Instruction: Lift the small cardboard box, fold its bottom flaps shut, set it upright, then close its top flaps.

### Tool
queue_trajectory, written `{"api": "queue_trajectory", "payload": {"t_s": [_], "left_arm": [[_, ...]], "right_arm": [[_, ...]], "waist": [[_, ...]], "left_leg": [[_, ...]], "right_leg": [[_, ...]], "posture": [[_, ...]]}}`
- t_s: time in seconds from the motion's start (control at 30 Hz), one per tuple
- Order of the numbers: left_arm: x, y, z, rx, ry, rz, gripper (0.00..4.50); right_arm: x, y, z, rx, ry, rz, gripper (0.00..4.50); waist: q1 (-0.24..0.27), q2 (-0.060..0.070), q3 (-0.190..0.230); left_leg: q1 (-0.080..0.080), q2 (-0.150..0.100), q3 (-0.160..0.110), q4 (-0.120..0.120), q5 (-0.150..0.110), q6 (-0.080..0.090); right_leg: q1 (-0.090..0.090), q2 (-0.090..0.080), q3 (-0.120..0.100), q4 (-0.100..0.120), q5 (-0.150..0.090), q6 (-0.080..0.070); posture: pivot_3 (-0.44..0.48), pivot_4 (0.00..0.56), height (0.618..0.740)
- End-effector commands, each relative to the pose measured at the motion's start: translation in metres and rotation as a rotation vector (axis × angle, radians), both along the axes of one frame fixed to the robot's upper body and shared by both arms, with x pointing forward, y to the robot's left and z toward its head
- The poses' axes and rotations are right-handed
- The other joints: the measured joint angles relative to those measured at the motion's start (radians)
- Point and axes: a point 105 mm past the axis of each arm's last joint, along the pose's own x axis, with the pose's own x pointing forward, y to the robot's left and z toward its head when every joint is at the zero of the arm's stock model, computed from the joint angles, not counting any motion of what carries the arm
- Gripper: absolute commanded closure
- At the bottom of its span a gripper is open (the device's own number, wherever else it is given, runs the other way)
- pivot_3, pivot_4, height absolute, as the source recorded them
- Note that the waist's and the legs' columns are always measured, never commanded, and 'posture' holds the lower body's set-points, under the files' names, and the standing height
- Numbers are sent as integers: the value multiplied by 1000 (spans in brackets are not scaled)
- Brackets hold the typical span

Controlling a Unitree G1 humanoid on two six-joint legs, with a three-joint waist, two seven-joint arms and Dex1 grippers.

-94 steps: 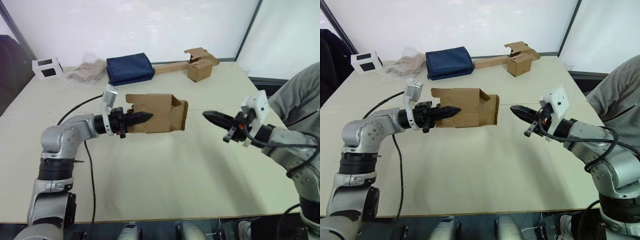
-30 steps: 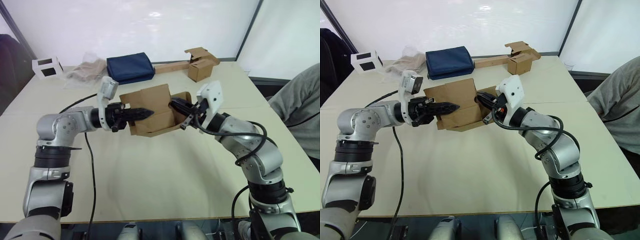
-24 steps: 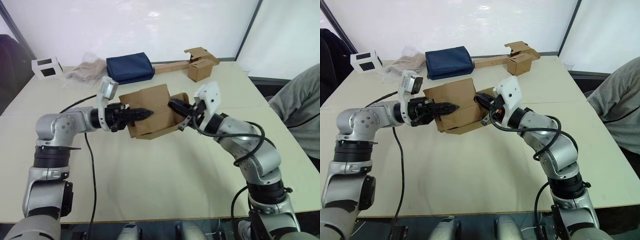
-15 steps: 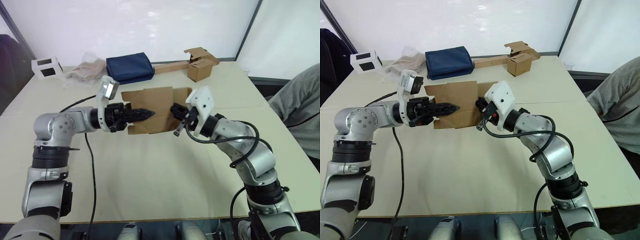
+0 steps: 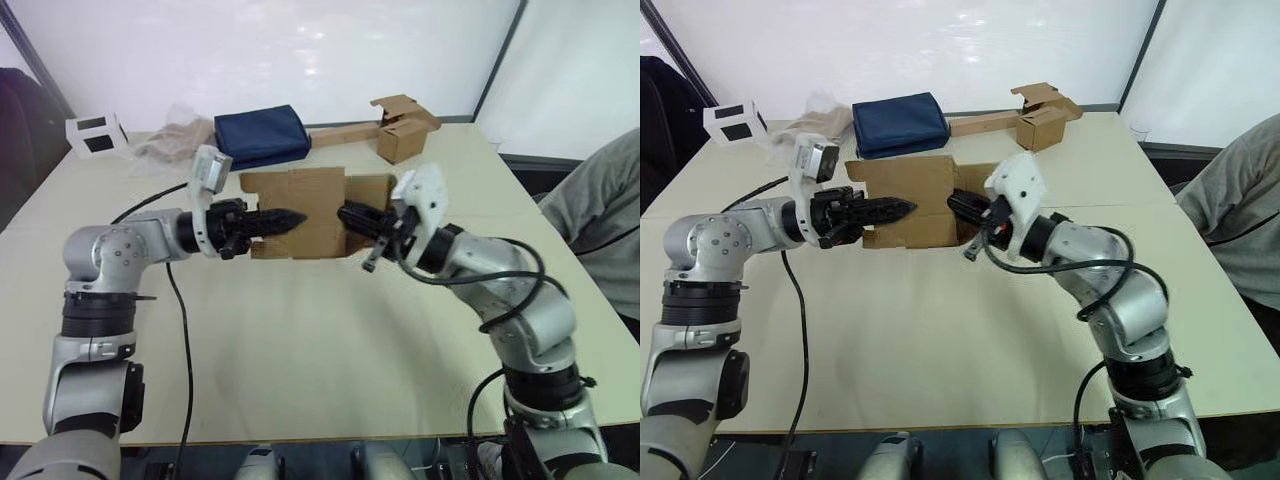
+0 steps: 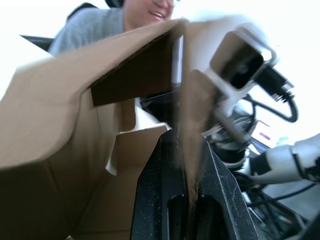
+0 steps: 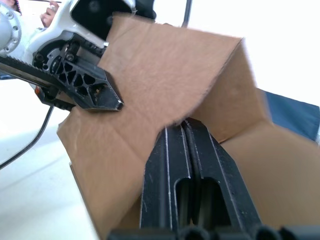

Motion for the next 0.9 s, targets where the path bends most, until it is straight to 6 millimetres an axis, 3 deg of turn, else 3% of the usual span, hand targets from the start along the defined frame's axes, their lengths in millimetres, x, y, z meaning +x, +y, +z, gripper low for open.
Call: {"api": "queue_trajectory", "payload": {"t_s": [0.03,0.2,0.37,0.63,0.9], "left_arm": [[0,2,12,-5,-65,10,4438],[2,2,17,-18,-76,12,4438],[2,0,22,-29,-83,-1,4438],[-3,-5,24,-35,-69,-43,4438],[-10,-9,20,-33,-39,-81,4438]], "right_arm": [[-9,-20,9,26,1,-13,4500],[-11,-42,-14,-6,109,-67,4500],[-14,-45,-39,-9,190,-83,4500],[-11,-29,-47,33,204,-59,4500],[-16,11,-30,47,151,99,4500]], "waist": [[-1,0,0],[-1,0,0],[-1,0,0],[-2,0,0],[-3,0,0]], "left_leg": [[0,0,0,0,0,0],[0,0,0,0,0,0],[0,0,0,0,0,0],[0,0,0,0,0,0],[0,0,0,0,0,0]], "right_leg": [[0,0,0,0,0,0],[0,0,0,0,0,0],[0,0,0,0,0,0],[0,1,0,0,0,0],[0,1,0,0,0,0]], "posture": [[0,150,740],[0,150,740],[0,150,740],[0,150,740],[0,150,740]]}}
